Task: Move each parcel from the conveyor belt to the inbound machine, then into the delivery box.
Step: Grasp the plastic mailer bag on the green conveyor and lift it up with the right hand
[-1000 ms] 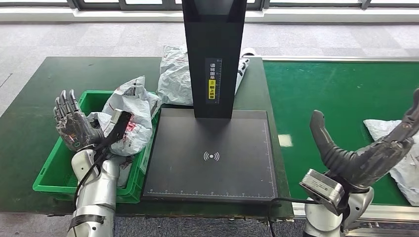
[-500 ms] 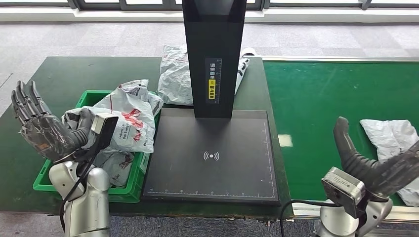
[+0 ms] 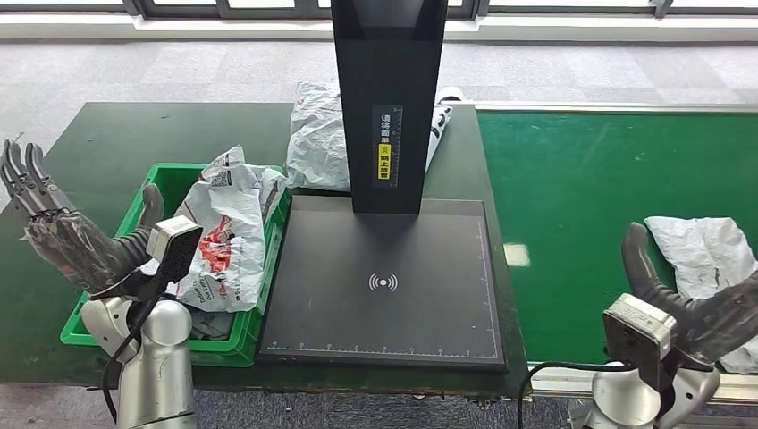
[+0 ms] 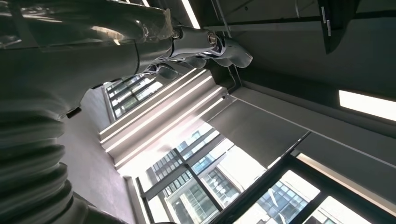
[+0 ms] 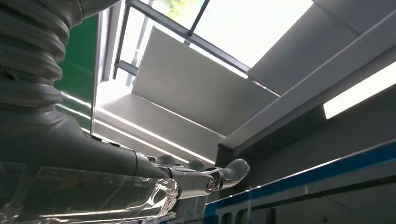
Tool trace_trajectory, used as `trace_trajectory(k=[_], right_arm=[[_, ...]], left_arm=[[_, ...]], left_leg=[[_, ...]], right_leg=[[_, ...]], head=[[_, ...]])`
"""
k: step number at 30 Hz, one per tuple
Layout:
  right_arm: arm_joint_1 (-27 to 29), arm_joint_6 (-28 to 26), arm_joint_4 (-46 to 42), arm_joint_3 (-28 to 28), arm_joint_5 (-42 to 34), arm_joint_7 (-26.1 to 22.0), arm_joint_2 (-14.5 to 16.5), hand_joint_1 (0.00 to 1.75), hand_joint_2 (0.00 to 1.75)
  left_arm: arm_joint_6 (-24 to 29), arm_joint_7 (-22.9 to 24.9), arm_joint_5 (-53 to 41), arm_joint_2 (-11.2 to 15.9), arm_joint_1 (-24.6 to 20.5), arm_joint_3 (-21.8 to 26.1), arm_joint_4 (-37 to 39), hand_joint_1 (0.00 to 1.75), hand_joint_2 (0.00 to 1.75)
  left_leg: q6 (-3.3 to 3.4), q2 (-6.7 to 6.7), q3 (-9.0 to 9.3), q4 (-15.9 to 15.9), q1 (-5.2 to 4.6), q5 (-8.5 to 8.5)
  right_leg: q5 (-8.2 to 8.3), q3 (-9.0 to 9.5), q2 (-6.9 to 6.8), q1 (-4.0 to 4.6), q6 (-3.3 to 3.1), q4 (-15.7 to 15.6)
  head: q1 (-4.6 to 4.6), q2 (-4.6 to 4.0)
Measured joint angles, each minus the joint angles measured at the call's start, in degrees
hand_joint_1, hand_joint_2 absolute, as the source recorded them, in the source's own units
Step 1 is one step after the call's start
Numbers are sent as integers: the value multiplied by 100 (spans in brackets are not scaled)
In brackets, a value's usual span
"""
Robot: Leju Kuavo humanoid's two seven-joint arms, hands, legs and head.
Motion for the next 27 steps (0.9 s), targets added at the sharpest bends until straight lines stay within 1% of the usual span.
trace_trajectory(k=[4, 8, 11, 13, 14, 16, 18, 19, 21, 22, 24, 27], right_arm=[[-48, 1, 213, -212, 233, -2, 1, 0, 175], [-263, 1, 474, -735, 783, -1, 6, 0, 175], [-350, 1, 612, -1039, 907, 2, 16, 0, 175], [-450, 1, 743, -1226, 1279, 91, 19, 0, 175], [-538, 1, 845, -1365, 1685, 221, 19, 0, 175], [-754, 2, 1118, -1735, 2855, 718, 14, 0, 175], [-939, 3, 1459, -2095, 3937, 1512, -50, 0, 175], [-997, 3, 1654, -2216, 4279, 1984, -125, 0, 175], [-1048, 2, 2090, -2320, 4579, 2994, -378, 0, 175], [-1062, 2, 2300, -2327, 4604, 3398, -520, 0, 175], [-1092, 1, 2735, -2326, 4614, 4045, -809, 0, 175], [-1089, 1, 3372, -2222, 4620, 5025, -1284, 0, 175]], left_arm=[[0, -148, 223, 0, -5, -120, 128, 0, 175], [0, -699, 1202, 4, -17, -371, 312, 0, 175], [-16, -823, 1422, 7, -30, -524, 405, 0, 175], [-272, -999, 1872, 10, -33, -607, 439, 0, 175], [-569, -1149, 2329, 12, -33, -663, 447, 0, 175], [-1477, -1443, 3536, 17, -20, -813, 436, 0, 175], [-2524, -1584, 4689, 22, 14, -973, 404, 0, 175], [-3002, -1605, 5166, 26, 43, -1048, 392, 0, 175], [-3772, -1606, 5906, 40, 132, -1195, 394, 0, 175], [-4026, -1600, 6133, 50, 181, -1262, 404, 0, 175], [-4373, -1577, 6422, 67, 239, -1392, 447, 0, 175], [-4662, -1533, 6641, 80, 294, -1566, 520, 0, 175]], left_leg=[[0, 0, 1, 0, 0, 0], [0, -4, 0, 0, 0, 1], [1, -7, -1, 0, 0, 1], [0, -5, -1, 0, 0, 0], [0, -5, 0, 0, 0, 0], [2, -7, -1, 1, 0, 1], [5, -14, -3, 1, 0, 3], [6, -19, -3, 1, 0, 4], [7, -28, -4, 2, -2, 4], [8, -29, -5, 2, -3, 3], [12, -28, -5, 4, -5, 1], [18, -38, -11, 5, -8, -3]], right_leg=[[0, -1, 0, 1, 0, 0], [0, 0, -4, 1, 0, 0], [0, 1, -9, 0, 0, 0], [0, 0, -7, 0, 0, 0], [0, 0, -7, 0, 0, 0], [0, 1, -11, 0, 0, 0], [1, 5, -21, 0, 1, -1], [1, 7, -26, 0, 1, -1], [1, 11, -34, -2, 1, -2], [1, 10, -34, -3, 1, -2], [0, 9, -32, -4, 3, -4], [-3, 11, -42, -6, 7, -6]], head=[[0, 1], [0, 1], [0, 1], [0, 1], [0, 1], [0, 1], [0, 0], [0, 0], [1, 1], [1, 1], [-1, 0], [-1, 1]])
